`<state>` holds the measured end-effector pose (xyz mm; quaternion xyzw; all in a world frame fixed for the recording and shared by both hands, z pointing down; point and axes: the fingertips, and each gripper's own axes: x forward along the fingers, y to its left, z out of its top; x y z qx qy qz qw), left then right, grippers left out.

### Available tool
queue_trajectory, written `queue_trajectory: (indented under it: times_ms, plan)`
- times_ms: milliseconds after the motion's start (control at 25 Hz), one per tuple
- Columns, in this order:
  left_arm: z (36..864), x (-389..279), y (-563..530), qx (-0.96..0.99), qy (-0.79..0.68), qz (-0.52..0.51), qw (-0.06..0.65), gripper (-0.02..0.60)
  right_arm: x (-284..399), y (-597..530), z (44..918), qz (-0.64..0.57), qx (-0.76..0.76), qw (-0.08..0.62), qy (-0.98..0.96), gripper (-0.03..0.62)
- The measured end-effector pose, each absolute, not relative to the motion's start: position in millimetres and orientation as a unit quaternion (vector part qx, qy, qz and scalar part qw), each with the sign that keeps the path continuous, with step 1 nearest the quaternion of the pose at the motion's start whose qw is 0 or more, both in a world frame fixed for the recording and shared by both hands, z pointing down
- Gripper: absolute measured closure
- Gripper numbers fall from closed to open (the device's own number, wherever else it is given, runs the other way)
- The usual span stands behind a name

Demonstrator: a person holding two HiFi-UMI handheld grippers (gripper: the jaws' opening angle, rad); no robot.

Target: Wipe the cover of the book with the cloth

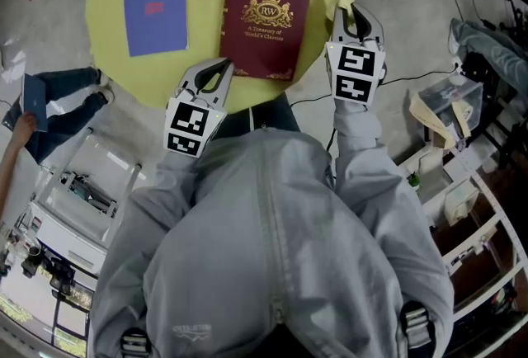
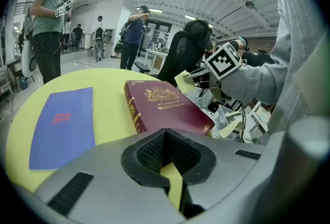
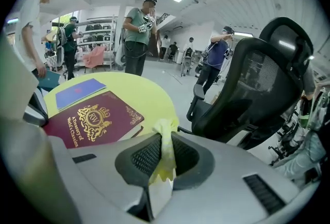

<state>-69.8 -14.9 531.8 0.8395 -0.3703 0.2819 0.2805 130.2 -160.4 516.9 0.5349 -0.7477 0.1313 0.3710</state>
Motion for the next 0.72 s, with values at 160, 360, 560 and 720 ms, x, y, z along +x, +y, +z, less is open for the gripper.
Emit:
queue_trajectory:
  times_ms: [160, 360, 560, 720]
  plan:
    - [530.5, -69.4, -14.4, 0.842, -0.363, 0.287, 0.277, 0.563, 128.3, -155.6, 496.6, 0.124, 0.541, 0.355, -0.752, 0.538]
    - [525.2, -69.7, -15.5, 0.846, -0.361, 0.281, 0.273, 0.563, 107.2, -150.3, 471.9, 0.116, 0.532, 0.327, -0.772, 0.538]
    - [520.9, -70.1, -9.8, 0.848, -0.356, 0.281, 0.274, 0.563, 68.6, -142.0, 455.3, 0.117, 0.503, 0.303, -0.801, 0.537]
    - [526.3, -72.2, -4.4, 0.846, -0.357, 0.281, 0.28, 0.563, 34.7, -133.9, 454.9, 0.128, 0.476, 0.287, -0.821, 0.538]
